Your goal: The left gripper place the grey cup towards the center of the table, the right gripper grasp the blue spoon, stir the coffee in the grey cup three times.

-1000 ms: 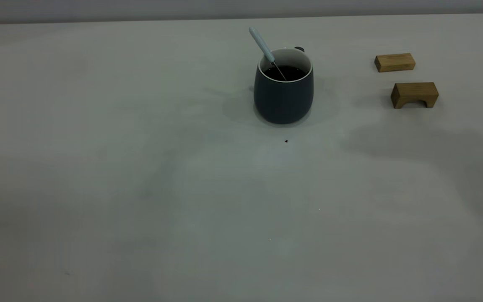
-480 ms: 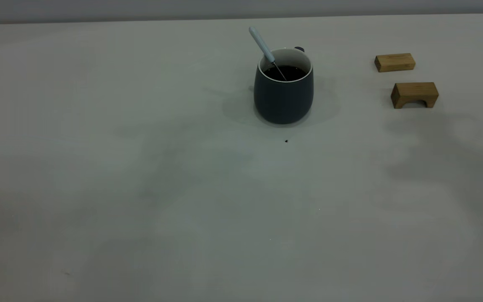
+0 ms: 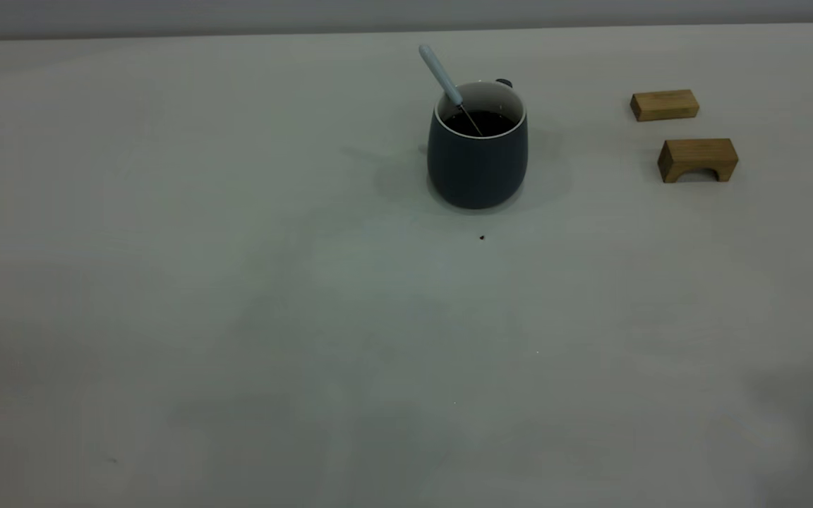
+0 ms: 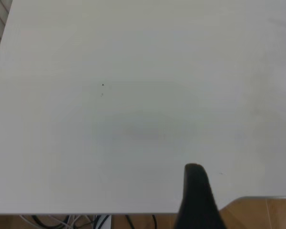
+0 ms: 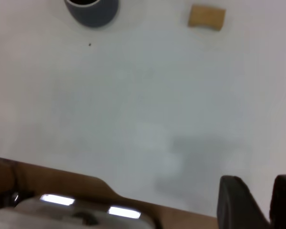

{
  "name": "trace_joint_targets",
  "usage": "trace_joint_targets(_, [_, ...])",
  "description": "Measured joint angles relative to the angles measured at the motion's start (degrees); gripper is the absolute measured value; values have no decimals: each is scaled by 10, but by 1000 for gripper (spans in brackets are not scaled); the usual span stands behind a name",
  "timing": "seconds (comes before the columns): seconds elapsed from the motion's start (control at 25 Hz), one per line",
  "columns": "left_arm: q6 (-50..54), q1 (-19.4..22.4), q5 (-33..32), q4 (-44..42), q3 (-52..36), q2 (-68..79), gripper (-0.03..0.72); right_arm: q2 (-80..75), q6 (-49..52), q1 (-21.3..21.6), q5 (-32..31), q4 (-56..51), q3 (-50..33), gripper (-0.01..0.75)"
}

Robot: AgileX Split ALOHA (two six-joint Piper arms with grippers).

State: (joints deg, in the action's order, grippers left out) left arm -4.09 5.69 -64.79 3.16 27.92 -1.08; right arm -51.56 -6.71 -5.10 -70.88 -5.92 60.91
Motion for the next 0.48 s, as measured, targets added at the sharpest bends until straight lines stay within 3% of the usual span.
trace_joint_targets(0.48, [-1,0,0,0,0,0,585,338,5,0,0,26,-212,230])
